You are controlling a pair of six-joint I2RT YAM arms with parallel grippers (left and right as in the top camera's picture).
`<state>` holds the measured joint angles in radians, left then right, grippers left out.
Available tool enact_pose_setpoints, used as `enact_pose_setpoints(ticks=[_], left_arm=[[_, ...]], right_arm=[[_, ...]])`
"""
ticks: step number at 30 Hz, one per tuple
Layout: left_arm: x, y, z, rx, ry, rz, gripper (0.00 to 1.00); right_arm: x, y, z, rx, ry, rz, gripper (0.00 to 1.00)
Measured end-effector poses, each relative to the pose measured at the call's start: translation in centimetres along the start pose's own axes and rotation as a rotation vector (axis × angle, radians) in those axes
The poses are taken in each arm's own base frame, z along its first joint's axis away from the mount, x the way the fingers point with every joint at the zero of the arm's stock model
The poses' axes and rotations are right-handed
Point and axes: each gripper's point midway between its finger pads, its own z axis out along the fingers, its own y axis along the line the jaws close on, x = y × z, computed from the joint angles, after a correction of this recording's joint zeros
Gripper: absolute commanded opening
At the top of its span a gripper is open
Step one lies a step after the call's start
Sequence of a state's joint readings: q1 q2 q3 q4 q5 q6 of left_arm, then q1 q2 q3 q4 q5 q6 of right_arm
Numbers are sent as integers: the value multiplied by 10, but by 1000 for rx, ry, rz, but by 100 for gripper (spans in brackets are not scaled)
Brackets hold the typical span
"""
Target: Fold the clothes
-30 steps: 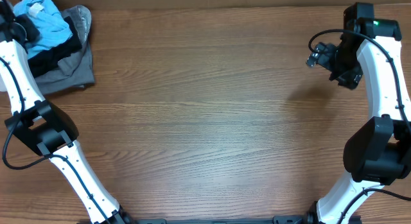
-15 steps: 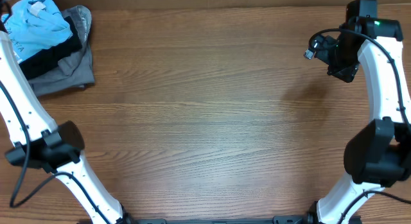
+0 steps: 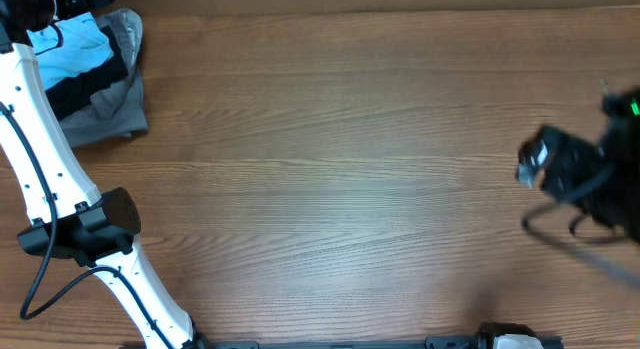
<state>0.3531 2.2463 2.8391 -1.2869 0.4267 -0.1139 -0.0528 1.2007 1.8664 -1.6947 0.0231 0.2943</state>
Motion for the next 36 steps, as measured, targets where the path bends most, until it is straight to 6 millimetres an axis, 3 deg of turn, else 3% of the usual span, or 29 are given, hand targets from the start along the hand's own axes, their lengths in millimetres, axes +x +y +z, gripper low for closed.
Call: enact_pose_setpoints(ticks=[8,13,19,23,27,31,36], left_arm=[[0,0,0,1,0,0,100],[0,0,0,1,0,0,100],[0,0,0,1,0,0,100],[0,0,0,1,1,0,100],[0,-1,0,4,0,0,100],[0,-1,0,4,1,0,100],[0,-1,0,5,1,0,100]], right_arm=[[15,-8,-44,-43,-144,1,100],[17,-6,-46,-52,-149,-15,100],[23,12,-50,-123,-156,-130,100],[15,17,-69,-205,-338,-143,100],[26,4,-75,-254,-533,-115,100],[37,-1,-50,-297,-664,-105,100],[45,-1,8,-341,-773,-94,100]])
